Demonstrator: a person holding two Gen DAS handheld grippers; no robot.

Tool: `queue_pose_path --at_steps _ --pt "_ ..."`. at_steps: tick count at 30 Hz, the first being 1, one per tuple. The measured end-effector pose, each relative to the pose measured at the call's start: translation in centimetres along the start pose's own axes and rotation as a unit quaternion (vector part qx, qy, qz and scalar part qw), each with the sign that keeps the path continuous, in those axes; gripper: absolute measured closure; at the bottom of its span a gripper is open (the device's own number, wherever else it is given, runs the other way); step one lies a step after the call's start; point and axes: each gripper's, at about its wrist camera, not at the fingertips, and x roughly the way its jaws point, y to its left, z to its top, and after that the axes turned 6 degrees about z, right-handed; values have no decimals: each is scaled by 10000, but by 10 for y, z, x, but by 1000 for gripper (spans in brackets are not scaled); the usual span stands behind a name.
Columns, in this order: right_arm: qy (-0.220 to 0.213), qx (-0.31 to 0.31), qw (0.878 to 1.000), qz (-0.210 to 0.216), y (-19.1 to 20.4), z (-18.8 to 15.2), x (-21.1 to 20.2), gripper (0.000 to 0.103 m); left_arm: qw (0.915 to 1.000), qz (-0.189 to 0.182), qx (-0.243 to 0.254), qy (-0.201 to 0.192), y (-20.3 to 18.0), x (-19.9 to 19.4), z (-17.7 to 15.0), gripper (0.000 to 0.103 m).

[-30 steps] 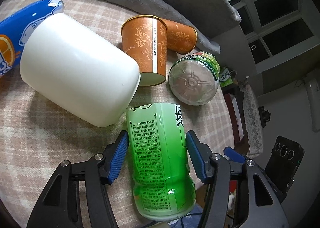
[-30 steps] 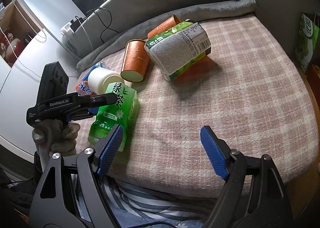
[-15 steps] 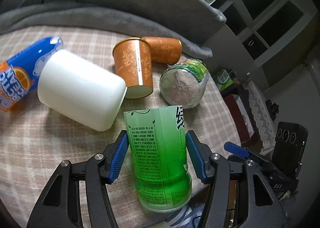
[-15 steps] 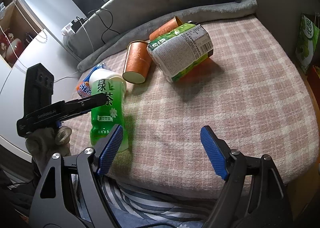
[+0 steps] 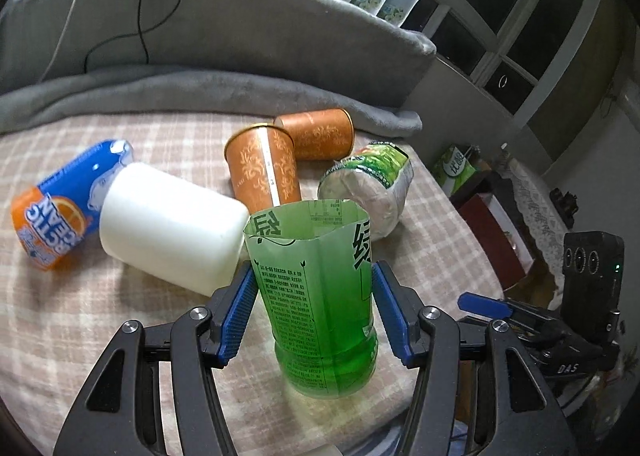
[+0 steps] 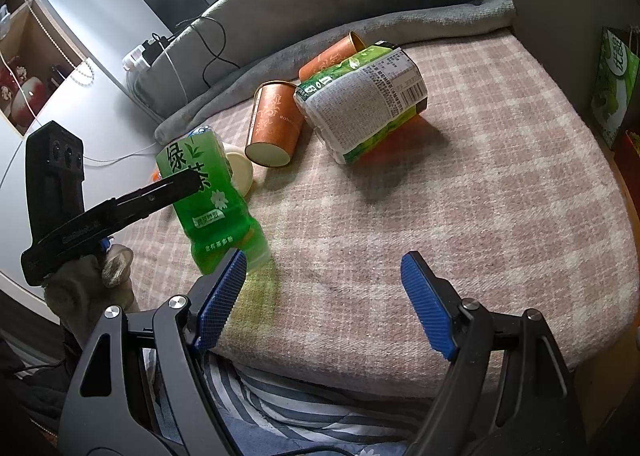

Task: Flip cup upright
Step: 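Set the green tea bottle upright on the bed with the right gripper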

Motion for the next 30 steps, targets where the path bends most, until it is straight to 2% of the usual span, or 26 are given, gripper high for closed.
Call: queue_pose_path --at_steps 11,22,30 --pt "-7 63 10000 -3 -4 1 -2 21 9948 638 587 -538 -18 6 0 46" --pt "-9 50 10000 5 -5 1 -3 21 9933 666 683 -660 -19 -1 -6 46" --pt "-56 -1 10000 -6 3 -3 -6 21 9951 480 643 -573 -18 -8 -14 47"
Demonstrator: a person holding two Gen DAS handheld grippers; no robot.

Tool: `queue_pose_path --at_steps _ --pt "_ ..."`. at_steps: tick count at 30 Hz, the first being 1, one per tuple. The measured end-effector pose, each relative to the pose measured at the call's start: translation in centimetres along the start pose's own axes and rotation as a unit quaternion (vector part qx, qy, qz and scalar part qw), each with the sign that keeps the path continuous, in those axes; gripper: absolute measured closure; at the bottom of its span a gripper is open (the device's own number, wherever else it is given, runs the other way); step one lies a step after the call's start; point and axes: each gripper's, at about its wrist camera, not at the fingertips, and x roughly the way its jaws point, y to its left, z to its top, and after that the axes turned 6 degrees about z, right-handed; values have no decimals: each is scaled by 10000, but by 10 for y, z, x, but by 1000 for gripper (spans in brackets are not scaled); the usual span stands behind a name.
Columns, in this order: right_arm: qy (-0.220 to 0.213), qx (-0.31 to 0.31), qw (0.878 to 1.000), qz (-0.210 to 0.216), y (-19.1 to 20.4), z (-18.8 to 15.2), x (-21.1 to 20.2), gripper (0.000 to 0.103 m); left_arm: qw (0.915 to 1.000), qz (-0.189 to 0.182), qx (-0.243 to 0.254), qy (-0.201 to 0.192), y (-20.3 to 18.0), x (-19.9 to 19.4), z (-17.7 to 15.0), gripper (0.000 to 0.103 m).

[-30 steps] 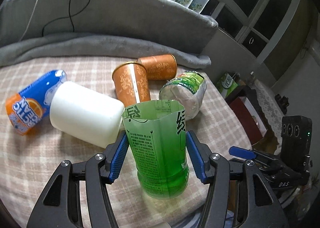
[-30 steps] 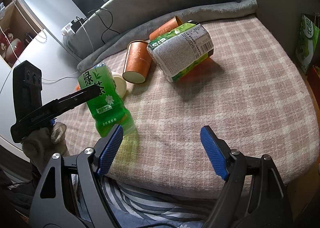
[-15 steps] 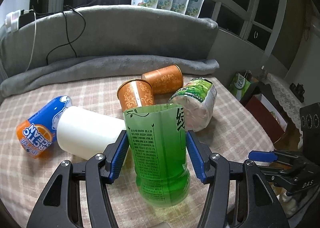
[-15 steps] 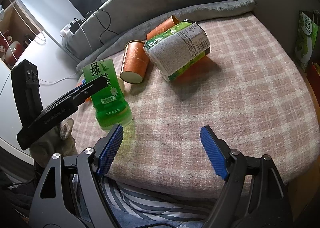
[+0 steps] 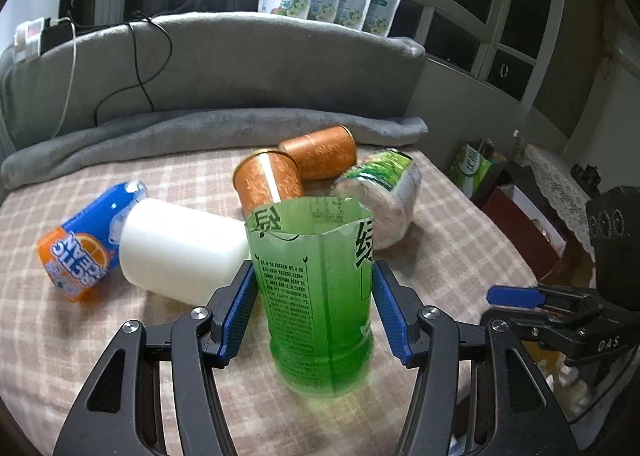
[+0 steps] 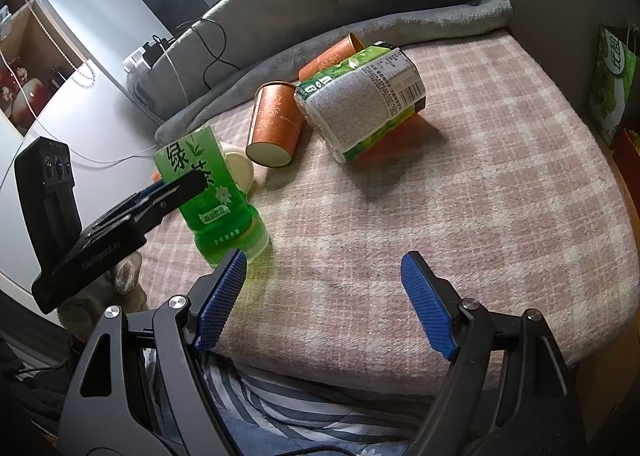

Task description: Flip cup upright

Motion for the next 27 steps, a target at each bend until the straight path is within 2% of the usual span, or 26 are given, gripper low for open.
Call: queue_pose_path --at_steps 15,27 --pt "-115 -86 9999 3 11 -5 -5 21 9997 -194 -17 150 -1 -12 -14 47" --pt "-244 -324 9991 -160 27 -9 -10 21 9994 -291 41 192 -2 -23 -24 47"
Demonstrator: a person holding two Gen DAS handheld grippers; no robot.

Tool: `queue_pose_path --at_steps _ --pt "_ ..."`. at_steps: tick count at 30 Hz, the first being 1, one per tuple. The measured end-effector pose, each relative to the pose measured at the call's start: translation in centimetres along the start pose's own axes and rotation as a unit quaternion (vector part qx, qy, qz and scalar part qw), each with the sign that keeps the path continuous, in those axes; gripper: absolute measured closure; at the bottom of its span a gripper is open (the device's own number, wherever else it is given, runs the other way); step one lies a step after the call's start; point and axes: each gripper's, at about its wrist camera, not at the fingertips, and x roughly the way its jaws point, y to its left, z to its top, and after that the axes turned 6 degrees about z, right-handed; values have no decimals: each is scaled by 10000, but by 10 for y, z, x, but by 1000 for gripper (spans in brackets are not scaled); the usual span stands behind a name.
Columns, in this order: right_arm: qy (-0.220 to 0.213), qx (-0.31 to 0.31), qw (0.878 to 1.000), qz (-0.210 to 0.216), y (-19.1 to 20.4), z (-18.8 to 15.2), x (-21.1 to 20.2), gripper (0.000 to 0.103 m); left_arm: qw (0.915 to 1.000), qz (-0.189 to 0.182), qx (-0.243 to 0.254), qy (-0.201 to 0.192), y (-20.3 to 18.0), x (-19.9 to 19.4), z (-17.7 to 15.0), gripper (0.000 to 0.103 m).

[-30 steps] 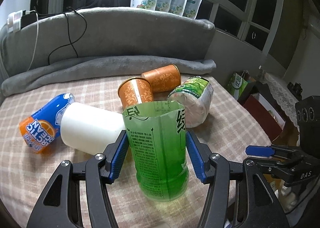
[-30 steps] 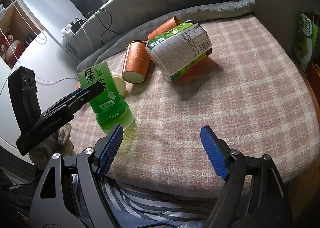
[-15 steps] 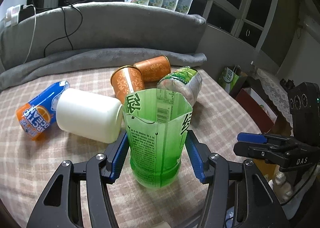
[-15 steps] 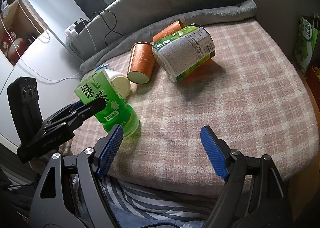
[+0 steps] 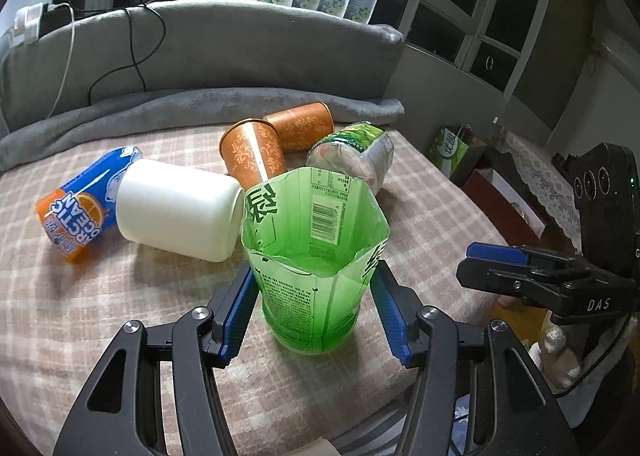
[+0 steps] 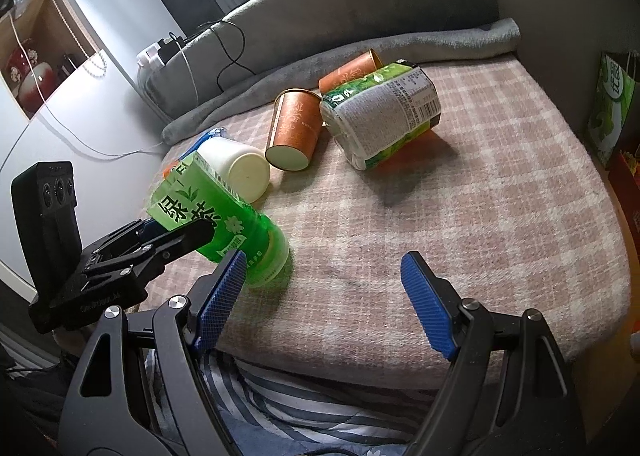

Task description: Flip cup upright

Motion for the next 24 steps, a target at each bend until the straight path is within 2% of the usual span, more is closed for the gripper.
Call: queue_pose_path --at_steps 2,8,24 --pt "-30 -24 10000 -34 1 0 -1 21 10000 -23 7 15 -1 0 -1 46" --pt "-77 -55 9999 -64 4 -2 -4 21 10000 -51 47 -14 -2 -4 -2 34" --pt "-268 -220 9993 -167 15 -2 -14 21 9999 -48 148 14 0 -17 -13 31"
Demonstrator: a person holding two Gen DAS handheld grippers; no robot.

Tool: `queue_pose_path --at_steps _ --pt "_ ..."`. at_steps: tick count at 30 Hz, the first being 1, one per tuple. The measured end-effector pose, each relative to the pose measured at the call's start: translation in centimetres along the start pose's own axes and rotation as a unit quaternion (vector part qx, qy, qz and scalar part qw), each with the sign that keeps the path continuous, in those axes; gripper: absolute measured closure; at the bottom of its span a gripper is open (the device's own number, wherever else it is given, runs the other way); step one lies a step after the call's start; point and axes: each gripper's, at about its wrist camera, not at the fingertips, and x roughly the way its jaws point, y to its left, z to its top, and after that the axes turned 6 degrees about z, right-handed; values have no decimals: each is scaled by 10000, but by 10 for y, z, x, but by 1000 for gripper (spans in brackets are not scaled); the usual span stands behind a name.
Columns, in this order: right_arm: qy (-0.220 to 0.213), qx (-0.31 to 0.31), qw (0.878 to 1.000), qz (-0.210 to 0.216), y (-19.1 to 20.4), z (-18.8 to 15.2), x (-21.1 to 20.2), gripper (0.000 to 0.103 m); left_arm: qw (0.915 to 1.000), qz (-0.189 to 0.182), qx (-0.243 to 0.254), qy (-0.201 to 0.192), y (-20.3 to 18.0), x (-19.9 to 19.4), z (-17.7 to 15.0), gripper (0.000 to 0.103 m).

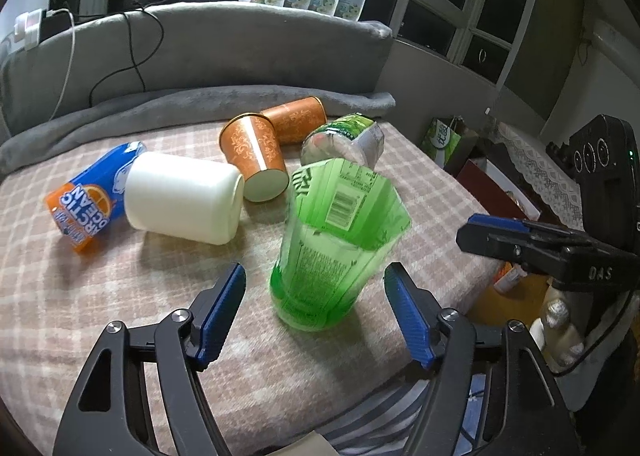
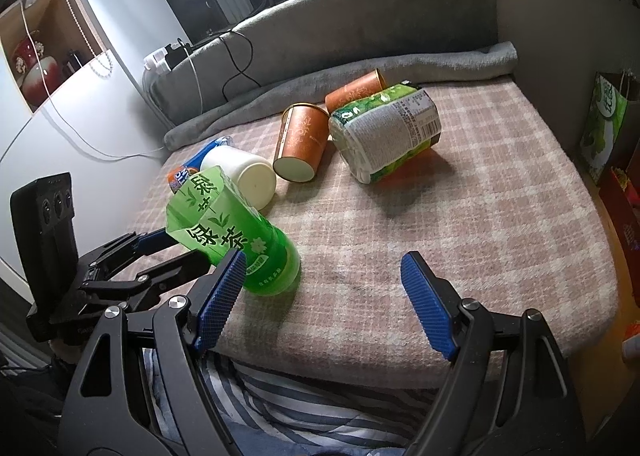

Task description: Flip cup upright

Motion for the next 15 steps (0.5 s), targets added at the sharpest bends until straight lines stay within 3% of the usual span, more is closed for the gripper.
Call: queue_pose_path --at_steps 5,8,12,14,15 --pt "-290 -124 9994 -142 6 1 -8 21 9994 200 -34 -284 8 -23 -9 31" --pt "-509 -255 9979 -295 12 2 -14 21 9956 570 -85 -742 12 -44 -10 31" --pt "-876 -477 9931 -613 24 4 -21 19 9809 1231 -237 -1489 18 -74 -6 28" --pt "-1069 -553 9899 -744 28 5 -25 8 9719 1499 -322 -1783 20 -84 -4 23" --pt "-1182 -604 9877 -830 31 6 -27 8 9673 1625 -348 -1916 21 -89 -3 23"
